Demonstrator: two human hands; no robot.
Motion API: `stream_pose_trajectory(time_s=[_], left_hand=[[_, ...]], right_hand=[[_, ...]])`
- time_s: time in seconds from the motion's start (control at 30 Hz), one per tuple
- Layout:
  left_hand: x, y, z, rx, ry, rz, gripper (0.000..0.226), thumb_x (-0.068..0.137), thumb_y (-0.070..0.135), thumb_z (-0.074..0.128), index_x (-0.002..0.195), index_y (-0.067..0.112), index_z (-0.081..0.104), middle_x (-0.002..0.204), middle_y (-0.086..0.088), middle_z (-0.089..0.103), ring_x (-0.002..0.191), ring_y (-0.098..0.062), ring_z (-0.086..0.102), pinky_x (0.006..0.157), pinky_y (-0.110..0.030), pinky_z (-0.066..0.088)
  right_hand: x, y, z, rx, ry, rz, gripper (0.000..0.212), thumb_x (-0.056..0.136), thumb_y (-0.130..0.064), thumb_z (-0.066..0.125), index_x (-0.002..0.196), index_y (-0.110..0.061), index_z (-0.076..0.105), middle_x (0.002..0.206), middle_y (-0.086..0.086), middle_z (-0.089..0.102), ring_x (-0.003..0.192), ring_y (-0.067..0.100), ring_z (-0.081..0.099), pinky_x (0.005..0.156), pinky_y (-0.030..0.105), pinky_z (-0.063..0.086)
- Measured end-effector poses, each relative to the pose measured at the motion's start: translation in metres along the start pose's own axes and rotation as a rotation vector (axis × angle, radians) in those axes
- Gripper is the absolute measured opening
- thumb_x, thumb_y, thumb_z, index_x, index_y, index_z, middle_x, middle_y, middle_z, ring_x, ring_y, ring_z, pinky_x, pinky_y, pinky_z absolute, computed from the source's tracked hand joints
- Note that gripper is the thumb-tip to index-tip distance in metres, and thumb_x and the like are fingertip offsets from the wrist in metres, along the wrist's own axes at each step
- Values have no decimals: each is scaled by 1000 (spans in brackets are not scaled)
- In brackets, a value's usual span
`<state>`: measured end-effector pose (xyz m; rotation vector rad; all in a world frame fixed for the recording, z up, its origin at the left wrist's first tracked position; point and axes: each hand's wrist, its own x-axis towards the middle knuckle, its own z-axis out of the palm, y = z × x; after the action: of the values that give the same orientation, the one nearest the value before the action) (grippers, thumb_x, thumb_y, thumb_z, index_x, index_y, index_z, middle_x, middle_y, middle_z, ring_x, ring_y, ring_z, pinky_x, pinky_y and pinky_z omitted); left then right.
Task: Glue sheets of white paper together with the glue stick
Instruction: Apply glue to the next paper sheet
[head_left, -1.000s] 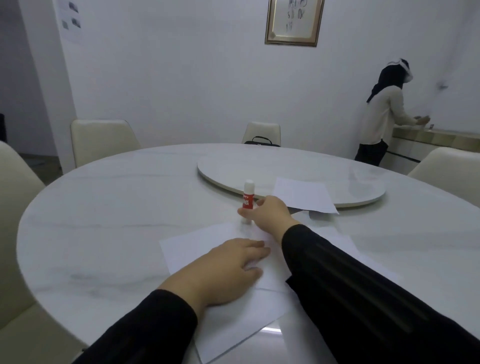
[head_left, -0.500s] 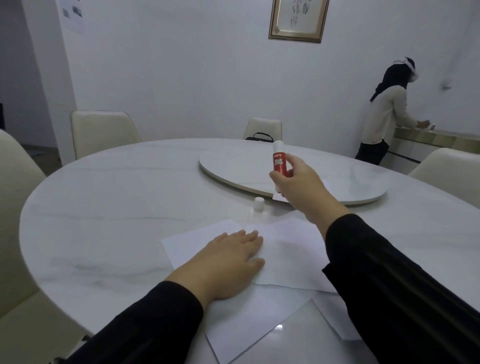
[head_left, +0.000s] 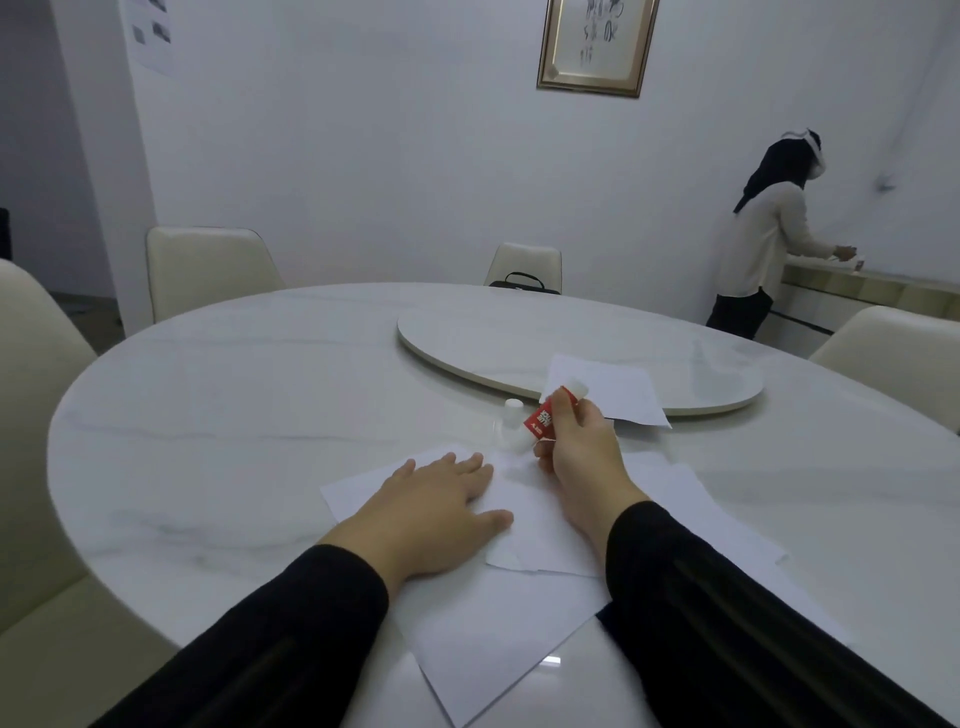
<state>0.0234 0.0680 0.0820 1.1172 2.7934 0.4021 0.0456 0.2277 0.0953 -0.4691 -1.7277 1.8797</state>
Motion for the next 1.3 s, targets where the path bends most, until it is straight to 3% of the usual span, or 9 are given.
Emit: stream_pose_trajectory(time_s=[0.2, 0.3, 0.47, 0.6, 0.83, 0.93, 1.07, 1.17, 1.3], left_hand=[[2, -5, -5, 11, -31, -1, 69, 87, 63, 37, 148, 37, 17, 158, 17, 7, 146, -9, 1, 116, -36, 0], [1, -5, -6, 19, -56, -2, 70, 87, 63, 35, 148, 36, 13, 158, 17, 4, 146, -10, -2, 116, -38, -3], [0, -2, -9, 46, -99, -12, 70, 90, 61, 32, 149, 34, 7, 158, 16, 0, 146, -11, -6, 117, -39, -5], [-1, 0, -9, 57, -105, -18, 70, 90, 61, 32, 150, 33, 7, 158, 16, 0, 146, -11, -5, 117, -39, -4], [0, -1, -10, 46, -104, -14, 72, 89, 63, 34, 150, 33, 9, 158, 16, 1, 146, -11, -4, 117, -39, -3], [1, -4, -11, 5, -132, -21, 73, 87, 63, 39, 149, 34, 12, 158, 16, 4, 146, -11, -1, 116, -37, 0], [18, -14, -20, -105, 37, -60, 52, 97, 39, 40, 146, 29, 29, 154, 5, 29, 141, -16, 26, 111, -28, 18], [27, -14, -21, -202, 11, 39, 57, 97, 12, 29, 145, 42, 22, 157, 7, 21, 145, -11, 12, 118, -31, 9], [31, -16, -18, -265, -82, 70, 66, 91, 9, 24, 141, 51, 20, 157, 4, 18, 145, -6, 6, 115, -28, 1]], right_hand=[[-7, 2, 4, -284, -152, -173, 11, 94, -36, 50, 91, -29, 58, 82, -1, 66, 57, 9, 54, 61, 21, 43], [-7, 2, 5, -363, -217, -199, 5, 93, -34, 52, 90, -34, 56, 74, -4, 63, 63, 11, 53, 64, 24, 41], [-10, 0, 7, -374, -260, -221, 20, 89, -29, 60, 89, -47, 52, 86, -1, 67, 74, 11, 58, 72, 25, 44], [-10, 2, 9, -387, -261, -218, 27, 87, -18, 63, 105, -37, 57, 95, -1, 67, 86, 11, 61, 78, 24, 44], [-10, 0, -2, -146, -161, -221, 11, 90, -18, 59, 93, -28, 57, 75, -8, 66, 60, -2, 54, 68, 22, 40], [-12, 1, -1, -231, -221, -223, 5, 90, -17, 57, 91, -22, 56, 78, 1, 63, 74, 12, 56, 71, 24, 41], [-14, 1, 2, -342, -259, -223, 6, 89, -18, 58, 87, -23, 55, 83, 9, 68, 73, 18, 56, 66, 26, 42], [-15, 0, 4, -363, -271, -225, 11, 87, -20, 59, 94, -28, 58, 93, 16, 69, 79, 24, 60, 71, 31, 46], [-14, 1, 2, -388, -249, -224, 9, 86, -22, 62, 90, -30, 59, 79, 11, 62, 72, 20, 57, 63, 24, 42]])
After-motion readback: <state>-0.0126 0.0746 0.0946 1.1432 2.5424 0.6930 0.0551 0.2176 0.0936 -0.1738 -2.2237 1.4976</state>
